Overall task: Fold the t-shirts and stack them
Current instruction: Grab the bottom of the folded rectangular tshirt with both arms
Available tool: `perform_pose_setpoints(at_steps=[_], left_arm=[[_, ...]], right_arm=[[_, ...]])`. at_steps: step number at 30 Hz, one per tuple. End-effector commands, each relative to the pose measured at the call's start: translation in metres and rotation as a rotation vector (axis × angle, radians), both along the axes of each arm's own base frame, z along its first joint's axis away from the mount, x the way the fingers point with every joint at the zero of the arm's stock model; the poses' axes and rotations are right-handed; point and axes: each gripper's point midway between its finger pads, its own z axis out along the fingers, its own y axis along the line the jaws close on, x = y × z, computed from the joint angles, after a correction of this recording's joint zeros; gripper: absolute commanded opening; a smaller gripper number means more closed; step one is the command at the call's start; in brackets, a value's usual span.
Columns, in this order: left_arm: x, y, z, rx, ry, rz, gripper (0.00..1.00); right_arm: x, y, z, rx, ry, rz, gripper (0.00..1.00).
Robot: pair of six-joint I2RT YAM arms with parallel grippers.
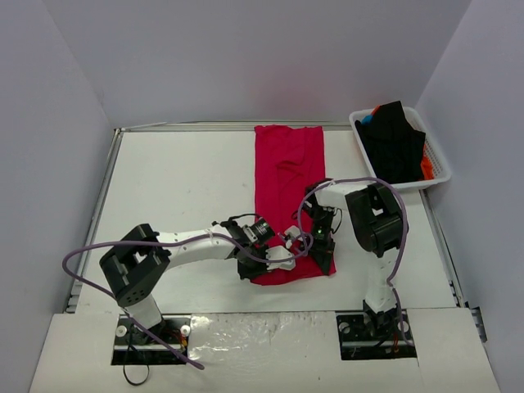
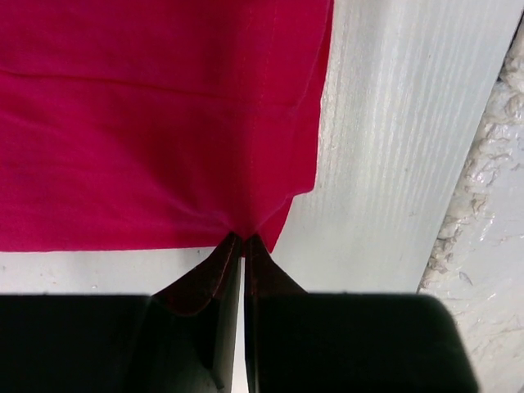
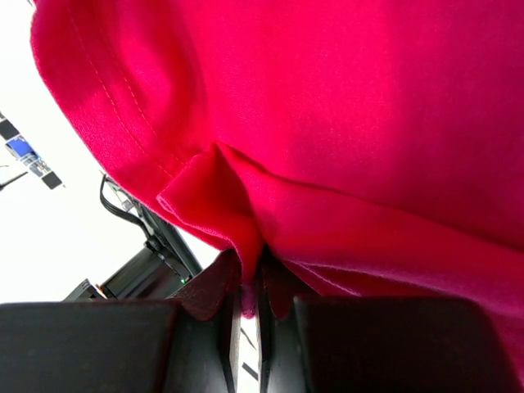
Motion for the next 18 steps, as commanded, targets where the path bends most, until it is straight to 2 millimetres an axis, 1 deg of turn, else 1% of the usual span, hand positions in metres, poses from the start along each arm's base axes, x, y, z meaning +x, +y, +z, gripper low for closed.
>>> perform_pose_setpoints(at_steps=[1, 3, 5, 6, 8, 9, 10, 11, 12, 13, 14, 15, 16, 17, 18], left_arm=[[-0.041, -0.018, 0.016, -0.072, 0.011, -0.321, 0.02], [-0.038, -0.011, 0.026, -0.066, 0.029, -0.319, 0.03], [-0.03, -0.008, 0.033, -0.072, 0.03, -0.297, 0.02], [-0.026, -0.004, 0.041, -0.077, 0.043, -0.281, 0.02], [-0.023, -0.001, 0.048, -0.079, 0.048, -0.288, 0.02], [-0.026, 0.006, 0.052, -0.063, 0.074, -0.29, 0.02], [-0.025, 0.003, 0.059, -0.073, 0.07, -0.289, 0.02], [-0.029, 0.007, 0.062, -0.064, 0.089, -0.293, 0.03], [-0.032, 0.007, 0.066, -0.071, 0.105, -0.303, 0.02], [-0.033, 0.005, 0.074, -0.081, 0.111, -0.316, 0.02], [-0.035, 0.006, 0.076, -0.08, 0.121, -0.341, 0.02], [-0.045, 0.015, 0.078, -0.049, 0.18, -0.356, 0.02], [-0.045, 0.013, 0.085, -0.057, 0.183, -0.377, 0.03], [-0.051, 0.02, 0.088, -0.033, 0.22, -0.387, 0.02], [-0.056, 0.02, 0.089, -0.033, 0.254, -0.4, 0.02]], right_arm=[[0.036, 0.023, -0.016, 0.04, -0.132, -0.106, 0.0], [0.035, 0.024, -0.01, 0.048, -0.138, -0.108, 0.0], [0.037, 0.026, 0.0, 0.073, -0.169, -0.113, 0.0], [0.037, 0.028, 0.006, 0.087, -0.174, -0.116, 0.0], [0.039, 0.032, 0.019, 0.118, -0.209, -0.121, 0.0], [0.037, 0.032, 0.025, 0.124, -0.209, -0.12, 0.0], [0.037, 0.035, 0.036, 0.152, -0.232, -0.121, 0.0], [0.034, 0.035, 0.042, 0.162, -0.232, -0.115, 0.0], [0.032, 0.036, 0.047, 0.172, -0.236, -0.111, 0.0], [0.031, 0.037, 0.057, 0.195, -0.254, -0.107, 0.0], [0.028, 0.037, 0.062, 0.205, -0.258, -0.101, 0.0], [0.025, 0.038, 0.072, 0.22, -0.274, -0.09, 0.0], [0.023, 0.04, 0.078, 0.235, -0.275, -0.093, 0.0], [0.017, 0.039, 0.085, 0.239, -0.264, -0.086, 0.0], [0.015, 0.039, 0.092, 0.26, -0.282, -0.071, 0.0]])
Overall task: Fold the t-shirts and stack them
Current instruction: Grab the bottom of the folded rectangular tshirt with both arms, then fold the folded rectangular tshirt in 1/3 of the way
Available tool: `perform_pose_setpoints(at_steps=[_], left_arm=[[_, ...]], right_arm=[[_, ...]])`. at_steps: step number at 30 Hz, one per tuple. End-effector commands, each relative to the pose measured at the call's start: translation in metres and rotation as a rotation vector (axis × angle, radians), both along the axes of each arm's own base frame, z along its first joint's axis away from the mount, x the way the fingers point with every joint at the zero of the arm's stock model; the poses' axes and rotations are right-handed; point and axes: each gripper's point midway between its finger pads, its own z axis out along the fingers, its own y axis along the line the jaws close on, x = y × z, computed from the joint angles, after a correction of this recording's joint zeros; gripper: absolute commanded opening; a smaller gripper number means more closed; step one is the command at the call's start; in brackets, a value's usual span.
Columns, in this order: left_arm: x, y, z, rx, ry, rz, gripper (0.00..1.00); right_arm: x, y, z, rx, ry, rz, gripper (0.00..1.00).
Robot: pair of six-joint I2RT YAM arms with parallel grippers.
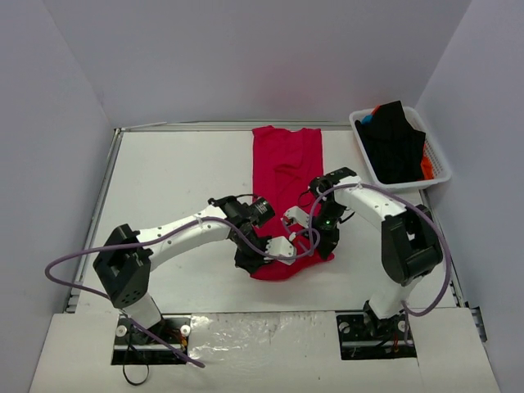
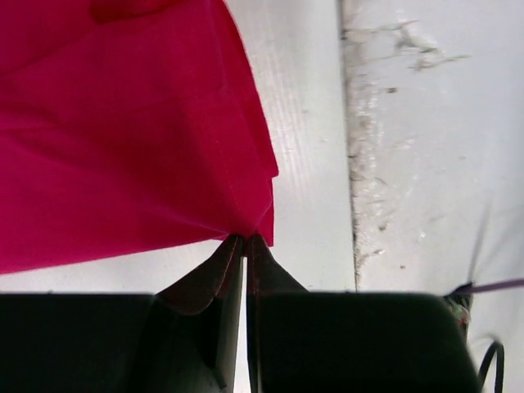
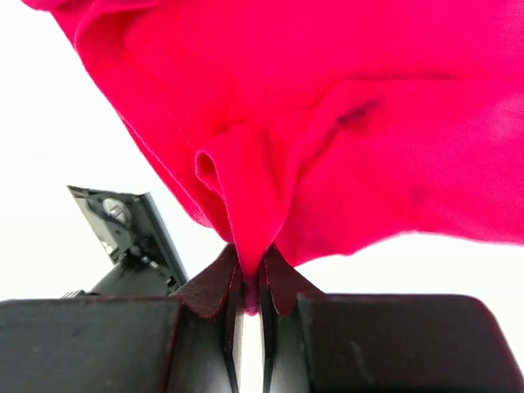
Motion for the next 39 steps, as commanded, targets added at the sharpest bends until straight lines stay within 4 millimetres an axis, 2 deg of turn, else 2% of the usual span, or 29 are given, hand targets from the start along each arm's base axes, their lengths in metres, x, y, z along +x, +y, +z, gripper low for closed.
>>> perform_pose_setpoints(at_steps=[1, 3, 6, 11, 16, 17, 18, 20, 21, 24, 25, 27, 28, 34, 39], left_arm=[[-0.047, 0.016, 0.02, 0.011, 0.155, -0.225, 0.03], [-0.053, 0.021, 0.022, 0.033, 0.189, -0.232, 0.02], [-0.053, 0.023, 0.022, 0.037, 0.184, -0.238, 0.02], [-0.024, 0.016, 0.023, -0.017, 0.171, -0.128, 0.02], [0.019, 0.011, 0.032, -0.075, 0.107, -0.024, 0.02], [0.026, 0.011, 0.033, -0.072, 0.091, -0.009, 0.02], [0.039, 0.011, 0.038, -0.089, 0.072, 0.019, 0.02], [0.052, 0.012, 0.038, -0.09, 0.071, 0.04, 0.02], [0.065, 0.012, 0.044, -0.104, 0.048, 0.053, 0.02], [0.081, 0.015, 0.041, -0.087, 0.058, 0.076, 0.02], [0.087, 0.014, 0.046, -0.093, 0.047, 0.072, 0.02], [0.097, 0.014, 0.041, -0.08, 0.052, 0.074, 0.03], [0.104, 0.012, 0.044, -0.083, 0.033, 0.074, 0.02], [0.13, 0.007, 0.03, -0.058, 0.047, 0.085, 0.02], [0.155, 0.003, 0.034, -0.078, 0.013, 0.108, 0.02]], right_arm=[[-0.017, 0.025, 0.042, 0.133, 0.035, -0.053, 0.0], [-0.029, 0.021, 0.052, 0.145, 0.052, -0.033, 0.0], [-0.033, 0.018, 0.058, 0.152, 0.025, -0.032, 0.0], [-0.018, 0.013, 0.058, 0.124, -0.026, -0.018, 0.0], [0.014, 0.012, 0.05, 0.098, -0.044, -0.016, 0.0], [0.025, 0.015, 0.053, 0.106, -0.071, -0.011, 0.0], [0.033, 0.014, 0.049, 0.094, -0.068, -0.017, 0.0], [0.046, 0.015, 0.046, 0.09, -0.066, -0.026, 0.0], [0.058, 0.016, 0.051, 0.094, -0.098, -0.028, 0.0], [0.081, 0.018, 0.053, 0.094, -0.131, -0.036, 0.0], [0.086, 0.018, 0.052, 0.09, -0.136, -0.038, 0.0], [0.101, 0.02, 0.052, 0.087, -0.153, -0.045, 0.0], [0.106, 0.019, 0.051, 0.083, -0.157, -0.048, 0.0], [0.139, 0.017, 0.042, 0.071, -0.179, -0.068, 0.0], [0.161, 0.014, 0.036, 0.069, -0.198, -0.081, 0.0]])
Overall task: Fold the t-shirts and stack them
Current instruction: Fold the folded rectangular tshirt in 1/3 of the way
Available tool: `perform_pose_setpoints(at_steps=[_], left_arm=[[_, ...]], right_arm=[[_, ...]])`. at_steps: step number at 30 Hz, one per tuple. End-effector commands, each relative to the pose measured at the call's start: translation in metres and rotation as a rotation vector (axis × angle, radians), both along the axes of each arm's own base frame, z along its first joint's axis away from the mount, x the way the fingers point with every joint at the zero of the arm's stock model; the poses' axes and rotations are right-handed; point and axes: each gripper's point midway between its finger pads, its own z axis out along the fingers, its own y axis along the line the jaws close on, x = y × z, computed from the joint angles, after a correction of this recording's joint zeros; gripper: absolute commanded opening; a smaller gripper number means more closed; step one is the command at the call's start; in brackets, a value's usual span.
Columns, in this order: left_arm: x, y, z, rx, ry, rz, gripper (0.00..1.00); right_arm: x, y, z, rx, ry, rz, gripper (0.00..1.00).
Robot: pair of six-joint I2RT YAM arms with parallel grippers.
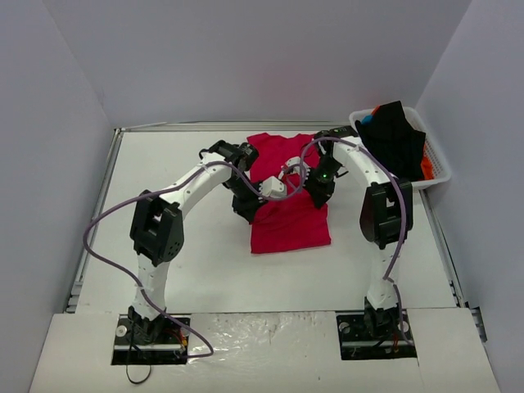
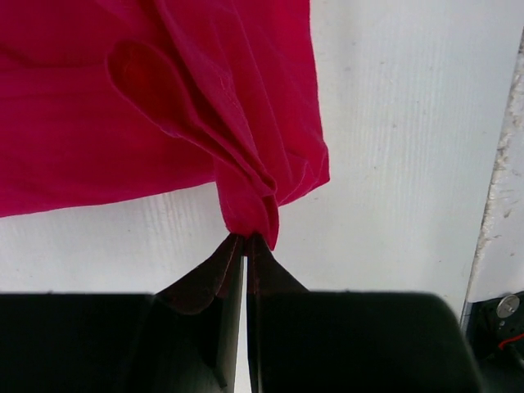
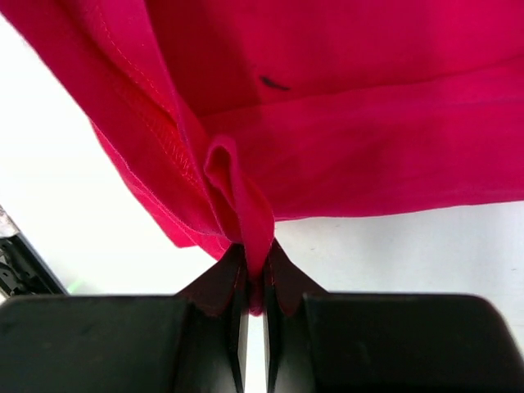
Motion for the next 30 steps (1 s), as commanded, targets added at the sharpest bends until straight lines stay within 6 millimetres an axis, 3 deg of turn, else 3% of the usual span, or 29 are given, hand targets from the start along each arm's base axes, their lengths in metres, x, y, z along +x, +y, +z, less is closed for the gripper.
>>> perform_pose_setpoints(at_steps=[1, 11, 30], left_arm=[[0.009, 0.002, 0.005, 0.016, -0.016, -0.011, 0.02], [0.057, -0.002, 0.0, 0.005, -0.096, 0.056, 0.02], [0.128, -0.013, -0.025, 0.012, -0.217, 0.145, 0.02]], right_arm=[[0.006, 0.008, 0.011, 0.028, 0.009, 0.005, 0.0], [0.061, 0.019, 0.004, 0.066, -0.091, -0.029, 0.0], [0.105, 0.0, -0.03, 0.028, -0.14, -0.099, 0.0]])
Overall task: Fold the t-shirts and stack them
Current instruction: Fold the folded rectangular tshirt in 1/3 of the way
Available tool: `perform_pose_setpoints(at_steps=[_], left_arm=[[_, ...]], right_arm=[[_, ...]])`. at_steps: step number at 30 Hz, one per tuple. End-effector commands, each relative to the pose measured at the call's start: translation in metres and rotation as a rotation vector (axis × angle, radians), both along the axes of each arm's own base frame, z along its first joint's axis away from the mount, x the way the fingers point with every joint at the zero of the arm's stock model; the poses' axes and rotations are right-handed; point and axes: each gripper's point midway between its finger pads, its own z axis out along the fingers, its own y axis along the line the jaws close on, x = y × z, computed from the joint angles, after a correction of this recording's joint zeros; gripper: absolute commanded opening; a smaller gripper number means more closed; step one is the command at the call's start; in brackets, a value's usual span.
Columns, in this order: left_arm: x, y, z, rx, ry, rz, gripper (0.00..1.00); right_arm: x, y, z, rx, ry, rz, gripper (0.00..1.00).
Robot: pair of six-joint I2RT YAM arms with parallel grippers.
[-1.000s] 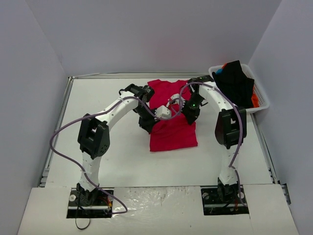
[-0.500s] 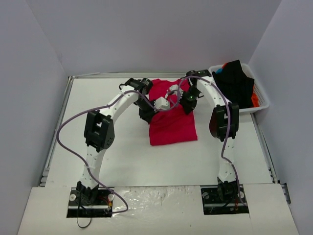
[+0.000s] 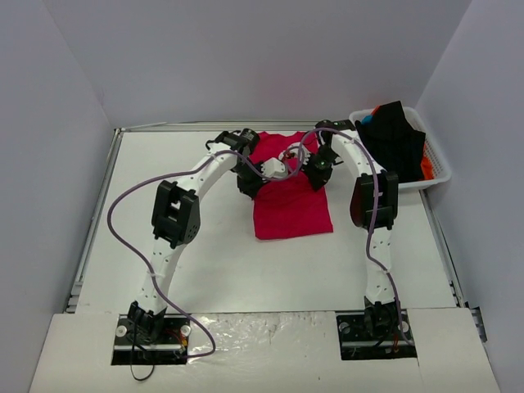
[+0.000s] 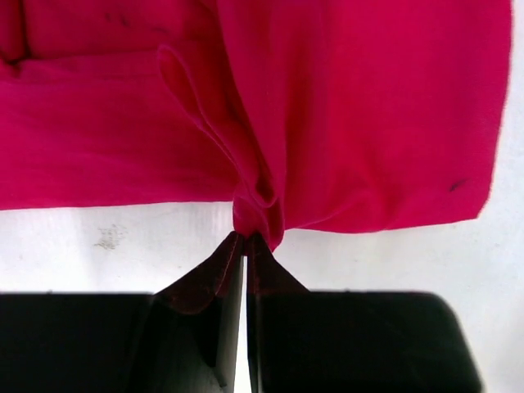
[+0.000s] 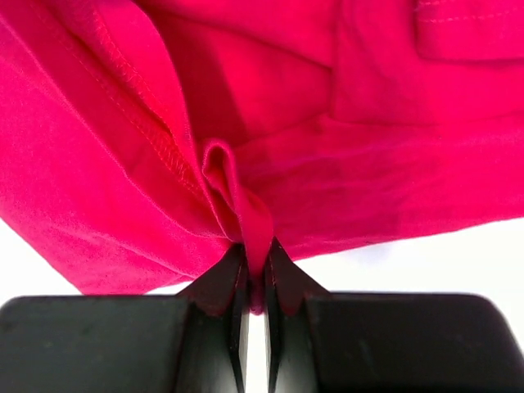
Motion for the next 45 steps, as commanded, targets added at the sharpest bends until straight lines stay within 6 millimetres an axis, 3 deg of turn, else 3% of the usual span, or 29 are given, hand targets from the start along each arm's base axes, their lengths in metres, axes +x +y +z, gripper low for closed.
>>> perform_pose_setpoints(at_steps=[1, 2, 3, 5, 10, 13, 14, 16, 17, 18, 19, 20, 21, 22, 23, 25, 26, 27, 28, 30, 33, 38, 42, 45], left_arm=[[0.017, -0.005, 0.012, -0.01, -0.072, 0.018, 0.03], [0.024, -0.005, 0.014, -0.012, -0.099, 0.034, 0.07], [0.027, -0.006, 0.014, -0.013, -0.11, 0.04, 0.15], [0.04, -0.006, 0.016, -0.009, -0.162, 0.075, 0.18], [0.069, 0.0, 0.038, 0.003, -0.305, 0.153, 0.26], [0.08, 0.009, 0.058, 0.008, -0.378, 0.215, 0.27], [0.078, 0.011, 0.073, -0.009, -0.401, 0.229, 0.27], [0.064, 0.014, 0.073, -0.007, -0.378, 0.227, 0.29], [0.056, 0.015, 0.088, -0.022, -0.395, 0.227, 0.29], [0.045, 0.01, 0.089, -0.021, -0.395, 0.206, 0.3], [0.04, 0.007, 0.091, -0.029, -0.413, 0.198, 0.3], [0.023, 0.014, 0.067, 0.023, -0.379, 0.187, 0.3], [0.01, 0.013, 0.078, 0.012, -0.408, 0.174, 0.3], [-0.004, -0.002, 0.074, 0.009, -0.434, 0.131, 0.3], [-0.025, 0.008, 0.056, 0.07, -0.43, 0.112, 0.3], [-0.042, 0.0, 0.043, 0.104, -0.48, 0.074, 0.29], [-0.06, -0.009, 0.043, 0.116, -0.516, 0.036, 0.29], [-0.078, -0.003, 0.019, 0.154, -0.492, 0.008, 0.29], [-0.085, -0.015, 0.019, 0.139, -0.537, 0.007, 0.29], [-0.099, -0.015, 0.007, 0.15, -0.557, 0.002, 0.29], [-0.112, -0.018, -0.006, 0.186, -0.611, 0.006, 0.29], [-0.098, -0.024, -0.012, 0.195, -0.731, 0.102, 0.29], [-0.085, -0.024, -0.009, 0.171, -0.813, 0.171, 0.28], [-0.094, -0.022, -0.018, 0.181, -0.759, 0.141, 0.28]], right_arm=[[0.01, 0.005, 0.008, 0.022, -0.027, -0.039, 0.02], [0.016, 0.005, 0.009, 0.027, -0.046, -0.045, 0.2], [0.019, 0.005, 0.01, 0.031, -0.058, -0.055, 0.22], [0.034, 0.007, 0.013, 0.041, -0.11, -0.106, 0.37], [0.07, 0.008, 0.033, 0.057, -0.275, -0.204, 0.45], [0.077, 0.003, 0.045, 0.043, -0.336, -0.264, 0.45], [0.071, 0.002, 0.048, 0.038, -0.336, -0.274, 0.45], [0.065, -0.001, 0.051, 0.035, -0.338, -0.28, 0.47], [0.06, -0.003, 0.064, 0.045, -0.357, -0.285, 0.48], [0.053, -0.004, 0.064, 0.043, -0.348, -0.289, 0.48], [0.04, -0.008, 0.05, 0.03, -0.31, -0.293, 0.49], [0.032, -0.01, 0.049, 0.022, -0.301, -0.301, 0.49], [0.025, -0.015, 0.053, 0.024, -0.299, -0.314, 0.49], [0.009, -0.021, 0.039, 0.01, -0.246, -0.329, 0.5], [0.001, -0.023, 0.037, 0.015, -0.227, -0.335, 0.5], [-0.014, -0.029, 0.038, 0.028, -0.194, -0.367, 0.51], [-0.028, -0.034, 0.026, 0.01, -0.153, -0.376, 0.52], [-0.035, -0.039, 0.029, 0.013, -0.148, -0.39, 0.53], [-0.052, -0.043, 0.018, 0.004, -0.099, -0.388, 0.55], [-0.067, -0.047, 0.019, 0.015, -0.076, -0.393, 0.59], [-0.092, -0.053, 0.012, 0.018, -0.025, -0.422, 0.62], [-0.12, -0.052, 0.005, 0.024, 0.055, -0.461, 0.62], [-0.13, -0.047, 0.002, 0.055, 0.087, -0.448, 0.62], [-0.13, -0.049, -0.003, 0.039, 0.1, -0.453, 0.62]])
